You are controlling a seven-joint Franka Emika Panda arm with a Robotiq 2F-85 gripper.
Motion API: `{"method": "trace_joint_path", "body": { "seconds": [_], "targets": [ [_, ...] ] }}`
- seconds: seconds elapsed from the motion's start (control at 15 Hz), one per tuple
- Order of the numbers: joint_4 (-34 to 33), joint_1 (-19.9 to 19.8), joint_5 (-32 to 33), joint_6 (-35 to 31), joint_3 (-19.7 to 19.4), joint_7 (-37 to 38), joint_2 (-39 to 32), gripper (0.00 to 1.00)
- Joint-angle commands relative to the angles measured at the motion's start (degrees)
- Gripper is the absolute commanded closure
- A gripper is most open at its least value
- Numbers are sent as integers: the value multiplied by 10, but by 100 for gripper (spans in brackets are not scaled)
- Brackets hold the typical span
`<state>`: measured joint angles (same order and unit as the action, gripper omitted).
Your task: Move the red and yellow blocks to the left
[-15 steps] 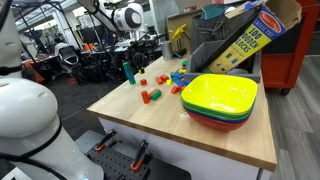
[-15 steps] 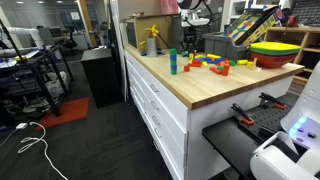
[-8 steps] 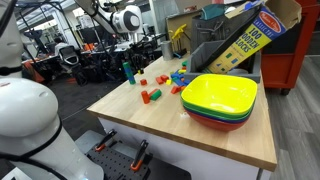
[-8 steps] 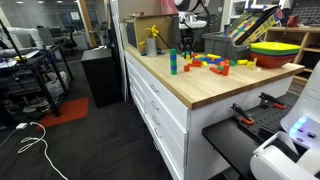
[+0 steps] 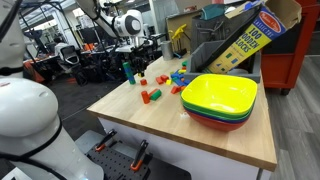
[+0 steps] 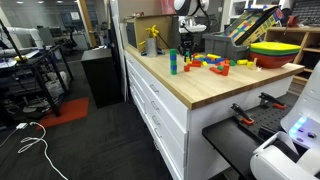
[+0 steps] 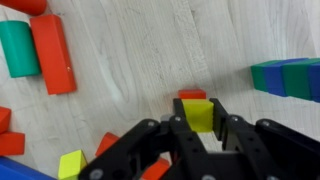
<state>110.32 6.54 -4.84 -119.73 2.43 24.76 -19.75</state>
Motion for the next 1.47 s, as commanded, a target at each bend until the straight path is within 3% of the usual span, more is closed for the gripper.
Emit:
{"method": "trace_joint_path", "body": {
  "seconds": [0.0, 1.4],
  "targets": [
    [7, -2, -10, -15, -2, -20, -2, 93],
    [3, -4, -11, -15, -1, -50, -12, 93]
  ]
}}
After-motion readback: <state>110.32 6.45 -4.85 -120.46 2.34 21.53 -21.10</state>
